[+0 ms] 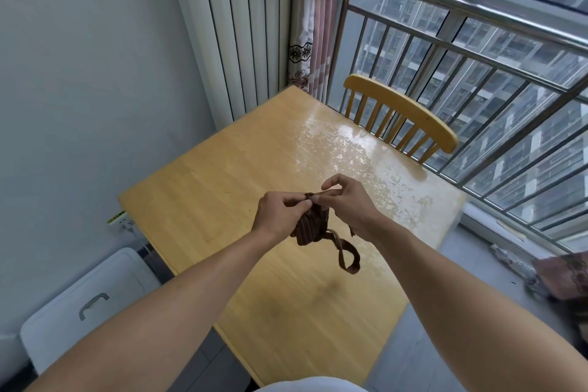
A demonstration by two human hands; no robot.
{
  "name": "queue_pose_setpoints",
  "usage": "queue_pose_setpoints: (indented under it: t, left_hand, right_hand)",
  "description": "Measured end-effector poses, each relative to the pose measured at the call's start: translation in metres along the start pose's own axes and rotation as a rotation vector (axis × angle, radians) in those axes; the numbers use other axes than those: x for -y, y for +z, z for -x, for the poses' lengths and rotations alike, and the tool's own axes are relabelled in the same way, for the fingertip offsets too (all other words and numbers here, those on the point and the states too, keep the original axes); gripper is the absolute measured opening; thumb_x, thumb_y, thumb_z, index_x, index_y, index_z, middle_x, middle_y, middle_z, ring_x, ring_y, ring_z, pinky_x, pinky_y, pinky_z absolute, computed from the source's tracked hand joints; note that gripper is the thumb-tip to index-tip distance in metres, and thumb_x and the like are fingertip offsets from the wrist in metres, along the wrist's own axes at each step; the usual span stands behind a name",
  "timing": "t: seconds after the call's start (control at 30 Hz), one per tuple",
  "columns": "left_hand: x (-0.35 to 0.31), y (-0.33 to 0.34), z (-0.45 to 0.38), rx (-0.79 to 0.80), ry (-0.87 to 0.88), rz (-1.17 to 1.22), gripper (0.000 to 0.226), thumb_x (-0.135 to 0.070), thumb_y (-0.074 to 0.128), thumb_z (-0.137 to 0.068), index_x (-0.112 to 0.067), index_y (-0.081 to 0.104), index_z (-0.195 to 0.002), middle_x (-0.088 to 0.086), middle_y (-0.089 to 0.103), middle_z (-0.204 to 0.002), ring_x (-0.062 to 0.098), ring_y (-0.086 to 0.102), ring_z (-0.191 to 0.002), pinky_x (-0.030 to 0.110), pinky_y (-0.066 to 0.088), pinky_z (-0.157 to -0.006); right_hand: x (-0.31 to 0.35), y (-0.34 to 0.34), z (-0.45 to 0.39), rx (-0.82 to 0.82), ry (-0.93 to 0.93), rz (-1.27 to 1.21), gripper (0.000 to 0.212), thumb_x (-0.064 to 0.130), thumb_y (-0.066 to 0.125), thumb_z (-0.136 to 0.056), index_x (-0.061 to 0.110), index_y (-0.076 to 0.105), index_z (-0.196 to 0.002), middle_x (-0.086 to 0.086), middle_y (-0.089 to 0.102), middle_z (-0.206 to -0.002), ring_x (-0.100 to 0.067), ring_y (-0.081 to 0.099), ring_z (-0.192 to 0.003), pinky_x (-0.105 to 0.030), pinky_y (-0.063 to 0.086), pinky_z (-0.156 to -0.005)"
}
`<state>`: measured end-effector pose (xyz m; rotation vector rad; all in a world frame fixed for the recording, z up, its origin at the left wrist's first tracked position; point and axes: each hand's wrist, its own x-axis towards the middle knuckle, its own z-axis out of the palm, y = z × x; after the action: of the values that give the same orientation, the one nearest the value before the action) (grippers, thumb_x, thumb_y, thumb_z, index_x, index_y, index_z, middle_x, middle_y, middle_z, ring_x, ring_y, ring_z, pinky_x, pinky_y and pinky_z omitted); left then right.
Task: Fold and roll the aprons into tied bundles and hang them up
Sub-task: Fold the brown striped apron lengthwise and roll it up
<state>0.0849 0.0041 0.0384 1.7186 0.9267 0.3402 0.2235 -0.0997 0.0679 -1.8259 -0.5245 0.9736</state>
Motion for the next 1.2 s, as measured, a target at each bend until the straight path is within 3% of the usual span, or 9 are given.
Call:
queue_pose_setpoints:
  t: [0.1, 0.23, 0.33, 0.4, 0.53, 0.63, 0.8, 0.97, 1.2]
  left_hand:
    - [-0.008, 0.005, 0.003, -0.049, -0.060, -0.022, 0.014, -0.023, 0.074, -0.088, -0.015, 0.084, -0.095, -0.004, 0.079, -0.097, 0.012, 0.074, -0.074, 0.029, 0.062, -0.059]
    - [-0.011, 0.008, 0.000, -0.095, -0.049, -0.247, 0.021, -0.021, 0.067, -0.090, -0.014, 0.079, -0.075, 0.002, 0.076, -0.085, 0.007, 0.059, -0.055, 0.011, 0.035, -0.036]
    - [-0.010, -0.001, -0.005, -0.030, -0.043, -0.231, 0.022, -0.023, 0.058, -0.098, -0.014, 0.079, -0.097, 0.000, 0.073, -0.103, 0.011, 0.065, -0.077, 0.012, 0.047, -0.051]
    - [-0.005, -0.003, -0.004, 0.120, -0.087, -0.173, 0.029, -0.025, 0.043, -0.105, -0.014, 0.070, -0.109, 0.004, 0.068, -0.112, 0.019, 0.064, -0.096, 0.026, 0.055, -0.072]
    - [0.000, -0.003, -0.002, 0.244, -0.311, 0.093, 0.036, -0.026, 0.036, -0.105, -0.005, 0.065, -0.102, 0.014, 0.065, -0.113, 0.031, 0.063, -0.112, 0.050, 0.058, -0.096]
    - [-0.003, -0.011, -0.002, 0.333, -0.446, 0.341, 0.026, -0.013, 0.041, -0.105, -0.004, 0.059, -0.088, 0.012, 0.056, -0.104, 0.032, 0.062, -0.099, 0.053, 0.056, -0.098]
    - [-0.002, -0.008, 0.001, 0.386, -0.452, 0.323, 0.026, -0.009, 0.039, -0.102, -0.001, 0.063, -0.098, 0.012, 0.059, -0.101, 0.027, 0.064, -0.097, 0.046, 0.059, -0.096]
    - [0.014, -0.002, -0.002, 0.265, -0.470, 0.358, 0.030, -0.007, 0.041, -0.098, 0.009, 0.062, -0.112, 0.018, 0.060, -0.111, 0.033, 0.069, -0.103, 0.045, 0.062, -0.091]
    - [0.060, 0.005, -0.003, 0.021, -0.537, 0.321, 0.021, -0.016, 0.047, -0.101, -0.008, 0.064, -0.090, 0.010, 0.068, -0.103, 0.027, 0.077, -0.080, 0.039, 0.064, -0.081]
  right_hand:
    - [-0.003, 0.005, 0.000, -0.007, -0.065, 0.176, 0.019, 0.013, 0.077, -0.090, 0.014, 0.059, -0.096, -0.001, 0.079, -0.087, -0.021, 0.074, -0.083, -0.037, 0.057, -0.069]
    - [-0.005, 0.011, -0.001, -0.060, -0.143, 0.370, 0.013, 0.015, 0.079, -0.089, 0.017, 0.067, -0.090, 0.001, 0.079, -0.090, -0.012, 0.074, -0.085, -0.032, 0.061, -0.074]
    - [-0.008, 0.005, -0.001, -0.119, -0.232, 0.433, 0.006, 0.019, 0.083, -0.084, 0.018, 0.079, -0.089, 0.004, 0.079, -0.087, -0.008, 0.073, -0.082, -0.028, 0.061, -0.072]
    - [-0.009, 0.002, -0.001, -0.113, -0.273, 0.482, 0.008, 0.020, 0.083, -0.085, 0.020, 0.083, -0.093, 0.005, 0.078, -0.085, -0.009, 0.072, -0.081, -0.027, 0.059, -0.071]
    - [-0.013, 0.006, -0.004, -0.056, -0.329, 0.635, 0.010, 0.021, 0.074, -0.091, 0.026, 0.082, -0.095, 0.008, 0.078, -0.088, -0.010, 0.071, -0.081, -0.034, 0.060, -0.076]
    - [-0.013, 0.005, -0.004, 0.008, -0.359, 0.704, 0.014, 0.017, 0.069, -0.095, 0.023, 0.081, -0.097, 0.008, 0.078, -0.088, -0.011, 0.071, -0.082, -0.035, 0.059, -0.078]
    - [-0.015, 0.013, -0.001, 0.018, -0.387, 0.674, 0.014, 0.015, 0.067, -0.096, 0.020, 0.079, -0.100, 0.005, 0.078, -0.094, -0.011, 0.071, -0.087, -0.028, 0.058, -0.081]
    - [-0.021, 0.021, -0.005, 0.016, -0.355, 0.551, 0.009, 0.014, 0.071, -0.093, 0.018, 0.079, -0.095, 0.006, 0.077, -0.089, -0.010, 0.072, -0.085, -0.028, 0.059, -0.080]
    - [-0.058, 0.040, -0.022, 0.080, -0.114, 0.423, 0.016, 0.017, 0.071, -0.094, 0.029, 0.076, -0.087, 0.019, 0.075, -0.087, 0.005, 0.069, -0.084, -0.015, 0.051, -0.075]
